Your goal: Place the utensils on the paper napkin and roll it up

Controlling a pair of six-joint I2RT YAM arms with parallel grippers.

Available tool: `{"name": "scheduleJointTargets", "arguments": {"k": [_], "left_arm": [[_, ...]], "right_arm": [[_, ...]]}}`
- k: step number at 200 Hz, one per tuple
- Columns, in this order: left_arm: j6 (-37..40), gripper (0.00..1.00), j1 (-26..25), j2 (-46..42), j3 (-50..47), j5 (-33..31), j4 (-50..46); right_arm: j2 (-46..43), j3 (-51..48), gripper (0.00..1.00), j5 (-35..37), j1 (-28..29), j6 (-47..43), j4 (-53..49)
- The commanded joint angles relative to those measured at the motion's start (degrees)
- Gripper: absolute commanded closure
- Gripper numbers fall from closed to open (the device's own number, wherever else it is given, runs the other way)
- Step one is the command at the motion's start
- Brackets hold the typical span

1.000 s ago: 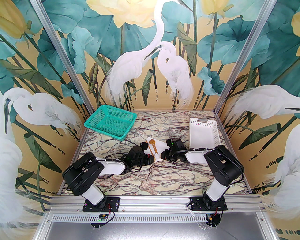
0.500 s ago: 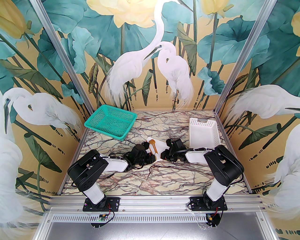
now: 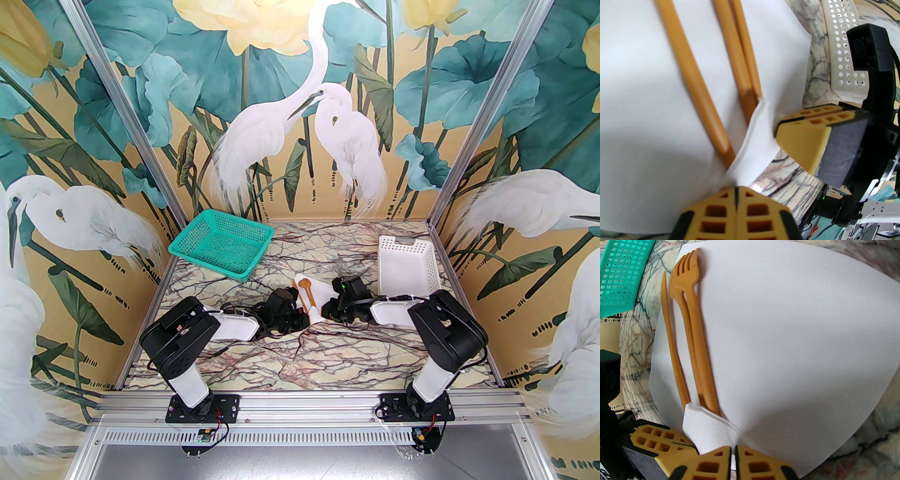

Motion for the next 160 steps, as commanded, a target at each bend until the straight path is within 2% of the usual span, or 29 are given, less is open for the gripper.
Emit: {"name": "scheduleJointTargets", "arguments": {"k": [1, 83, 134, 160], "left_arm": [[0.27, 1.00, 0.08, -1.03, -1.55, -5.11, -7.80], [1.62, 1.00, 0.17, -7.16, -6.01, -9.29, -11.34], [3.55, 1.00, 0.22, -15.25, -5.30, -9.25, -13.23], [4.56, 1.00, 0.10, -14.45, -1.31, -5.47, -13.32]], "right_arm": [[2.12, -0.60, 0.86, 4.81, 0.07, -1.78, -6.97], [2.35, 0.09, 0.85, 5.87, 0.02, -1.97, -9.08], [1.92, -0.32, 0.85, 5.61, 0.05, -1.61, -8.56], [1.93, -0.52, 0.86, 5.43, 0.02, -1.36, -8.18]]}}
